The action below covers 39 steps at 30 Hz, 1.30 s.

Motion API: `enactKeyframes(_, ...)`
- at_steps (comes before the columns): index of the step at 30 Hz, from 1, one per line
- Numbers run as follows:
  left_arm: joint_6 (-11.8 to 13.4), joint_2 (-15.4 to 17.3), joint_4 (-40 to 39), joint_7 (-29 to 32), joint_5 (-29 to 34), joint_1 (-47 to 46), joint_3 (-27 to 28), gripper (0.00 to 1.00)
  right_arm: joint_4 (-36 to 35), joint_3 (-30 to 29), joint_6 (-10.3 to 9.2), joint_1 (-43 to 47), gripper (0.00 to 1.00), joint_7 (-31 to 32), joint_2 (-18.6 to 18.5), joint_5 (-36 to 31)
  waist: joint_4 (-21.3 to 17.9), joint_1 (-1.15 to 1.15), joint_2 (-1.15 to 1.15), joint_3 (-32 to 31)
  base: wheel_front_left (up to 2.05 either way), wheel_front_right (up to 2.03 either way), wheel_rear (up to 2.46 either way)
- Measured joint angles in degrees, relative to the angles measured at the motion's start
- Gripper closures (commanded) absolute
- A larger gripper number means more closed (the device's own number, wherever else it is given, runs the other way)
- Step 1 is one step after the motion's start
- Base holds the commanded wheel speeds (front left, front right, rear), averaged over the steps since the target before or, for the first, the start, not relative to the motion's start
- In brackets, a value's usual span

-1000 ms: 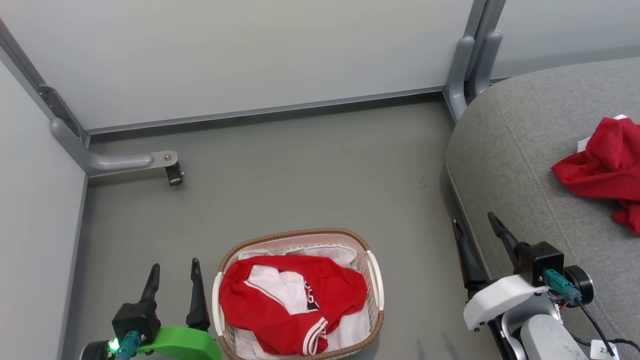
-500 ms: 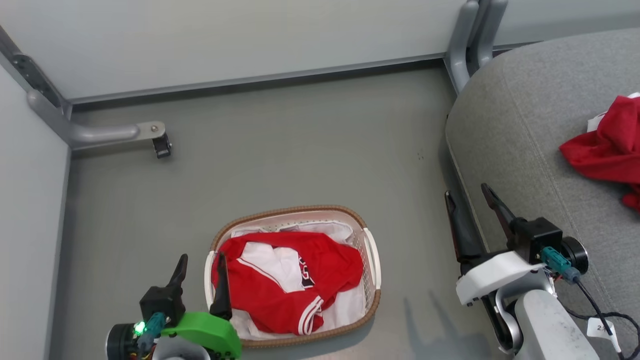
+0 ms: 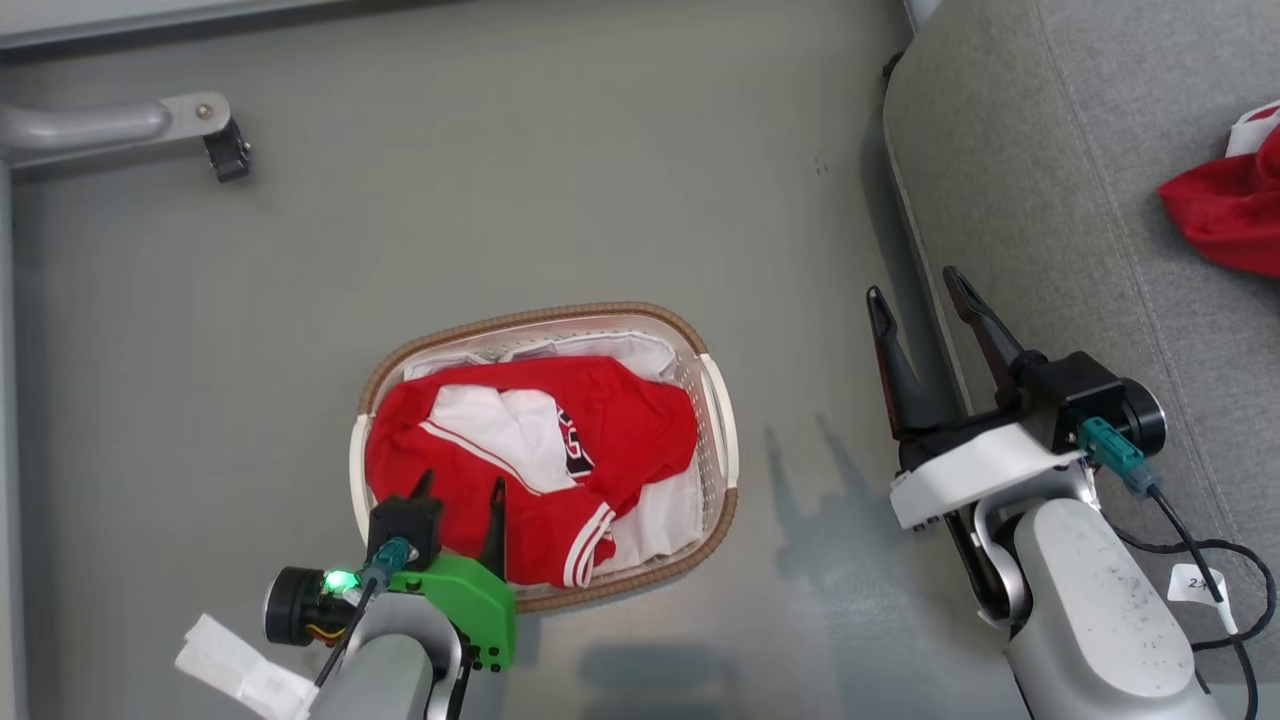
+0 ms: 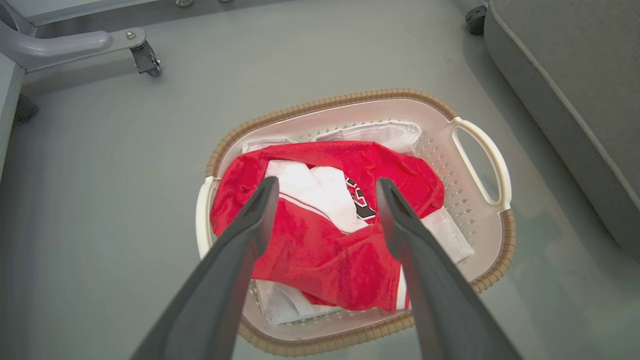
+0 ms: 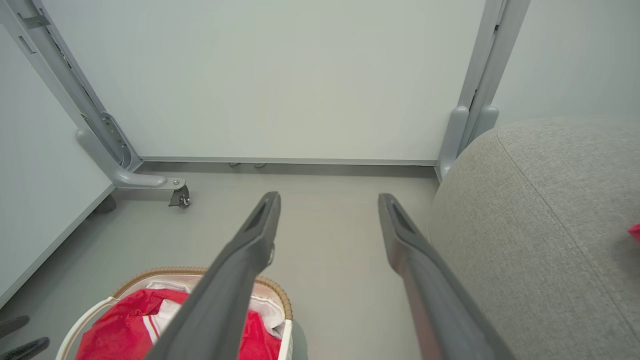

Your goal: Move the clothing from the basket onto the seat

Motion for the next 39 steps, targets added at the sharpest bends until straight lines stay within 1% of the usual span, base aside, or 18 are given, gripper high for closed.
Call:
enactKeyframes(4,-0.1,0.0,7.0,0.0,0.6,-4.4,-2.8,0.00,-0.2,0.7,0.00,-1.2,0.00,0.0,0.0,0.4,-0.9,0.00,0.00,3.3,0.00,0.00,0.00)
enactKeyframes(10,-1.4,0.0,17.7,0.0,3.6,-11.1,-7.6,0.00,-0.2,2.2,0.00,-2.9,0.00,0.0,0.0,1.1,-2.3,0.00,0.00,8.0,0.00,0.00,0.00)
enactKeyframes(17,-2.9,0.3,24.7,0.8,6.5,-17.4,-11.2,0.00,-0.2,3.6,0.00,-4.0,0.00,0.0,0.0,1.9,-4.0,0.00,0.00,12.1,0.00,0.00,0.00)
enactKeyframes(23,-4.9,1.1,26.9,3.8,8.4,-20.3,-14.2,0.00,-0.3,4.4,0.00,-5.1,0.00,0.0,0.0,2.9,-5.6,0.00,0.00,14.8,0.00,0.00,0.00)
enactKeyframes(27,-5.6,2.0,27.6,7.4,9.0,-21.8,-15.8,0.00,-0.3,5.4,0.00,-5.5,0.00,0.0,0.0,3.8,-6.6,0.00,0.00,16.5,0.00,0.00,0.00)
enactKeyframes(33,-6.5,2.7,28.1,11.4,9.0,-23.6,-16.4,0.00,-0.5,6.8,0.00,-6.5,0.00,0.0,0.0,5.1,-8.0,0.00,0.00,18.9,0.00,0.00,0.00)
enactKeyframes(39,-6.9,3.5,28.4,17.2,7.8,-24.7,-16.3,0.00,-1.1,7.7,0.00,-7.7,0.00,0.0,0.0,6.2,-9.1,0.00,0.00,21.5,0.00,0.00,0.00)
